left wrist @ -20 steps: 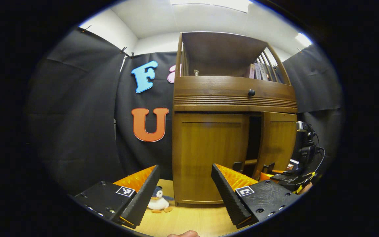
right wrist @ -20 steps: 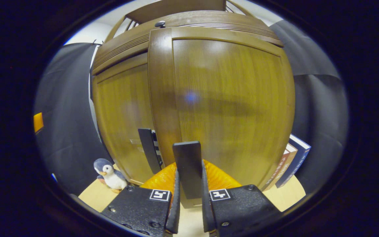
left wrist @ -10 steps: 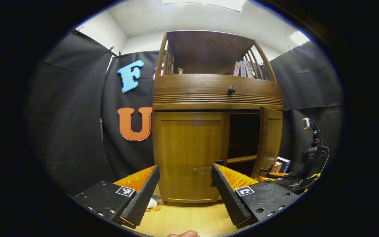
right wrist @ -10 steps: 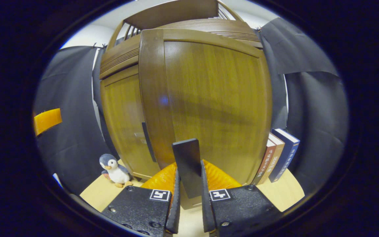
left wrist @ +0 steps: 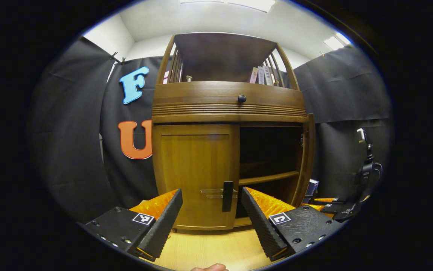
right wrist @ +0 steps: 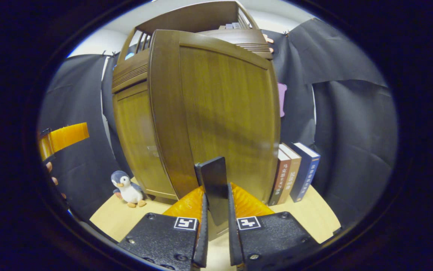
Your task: Open the right door of the double-door shoe cabinet with the right hand, and open the left door with the left hand.
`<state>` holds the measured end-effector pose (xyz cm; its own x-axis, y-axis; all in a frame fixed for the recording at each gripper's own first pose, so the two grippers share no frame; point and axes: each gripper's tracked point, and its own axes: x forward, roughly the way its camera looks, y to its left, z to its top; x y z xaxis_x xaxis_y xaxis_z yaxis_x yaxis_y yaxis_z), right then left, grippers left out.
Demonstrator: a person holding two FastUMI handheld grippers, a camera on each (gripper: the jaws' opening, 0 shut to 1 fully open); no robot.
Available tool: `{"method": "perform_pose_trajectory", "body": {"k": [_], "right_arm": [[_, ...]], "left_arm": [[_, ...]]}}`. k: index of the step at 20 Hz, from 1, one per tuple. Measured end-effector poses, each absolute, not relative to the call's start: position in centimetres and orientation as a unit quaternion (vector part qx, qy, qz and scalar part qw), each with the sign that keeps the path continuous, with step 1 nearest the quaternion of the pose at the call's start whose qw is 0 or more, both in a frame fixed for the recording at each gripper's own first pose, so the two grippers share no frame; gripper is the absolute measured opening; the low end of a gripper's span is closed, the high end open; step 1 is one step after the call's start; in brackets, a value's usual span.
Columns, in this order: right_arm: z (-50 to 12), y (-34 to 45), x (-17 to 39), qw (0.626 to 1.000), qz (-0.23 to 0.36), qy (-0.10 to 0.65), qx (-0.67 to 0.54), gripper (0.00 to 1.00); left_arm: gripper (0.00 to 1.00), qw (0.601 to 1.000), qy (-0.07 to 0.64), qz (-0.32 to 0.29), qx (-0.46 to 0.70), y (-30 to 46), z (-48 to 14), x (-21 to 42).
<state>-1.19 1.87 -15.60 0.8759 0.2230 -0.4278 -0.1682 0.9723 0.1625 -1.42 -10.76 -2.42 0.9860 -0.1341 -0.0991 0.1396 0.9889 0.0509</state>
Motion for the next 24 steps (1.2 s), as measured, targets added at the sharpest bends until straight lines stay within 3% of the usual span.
{"method": "perform_pose_trajectory", "body": {"k": [13, 20, 24], "right_arm": [[-15.3, -5.1, -4.0, 0.973, 0.026, 0.22, 0.063, 0.11], [-15.3, -10.9, -3.9, 0.968, -0.044, 0.235, 0.078, 0.06], [-15.4, -12.4, -4.2, 0.967, -0.04, 0.24, 0.07, 0.02]], "left_arm": [[0.95, 0.989, 0.068, -0.131, 0.03, -16.0, -4.8, -0.4], [0.94, 0.985, 0.074, -0.151, 0.029, -18.0, -5.4, -0.2], [0.95, 0.984, 0.079, -0.16, 0.028, -19.2, -5.8, -0.2]]}}
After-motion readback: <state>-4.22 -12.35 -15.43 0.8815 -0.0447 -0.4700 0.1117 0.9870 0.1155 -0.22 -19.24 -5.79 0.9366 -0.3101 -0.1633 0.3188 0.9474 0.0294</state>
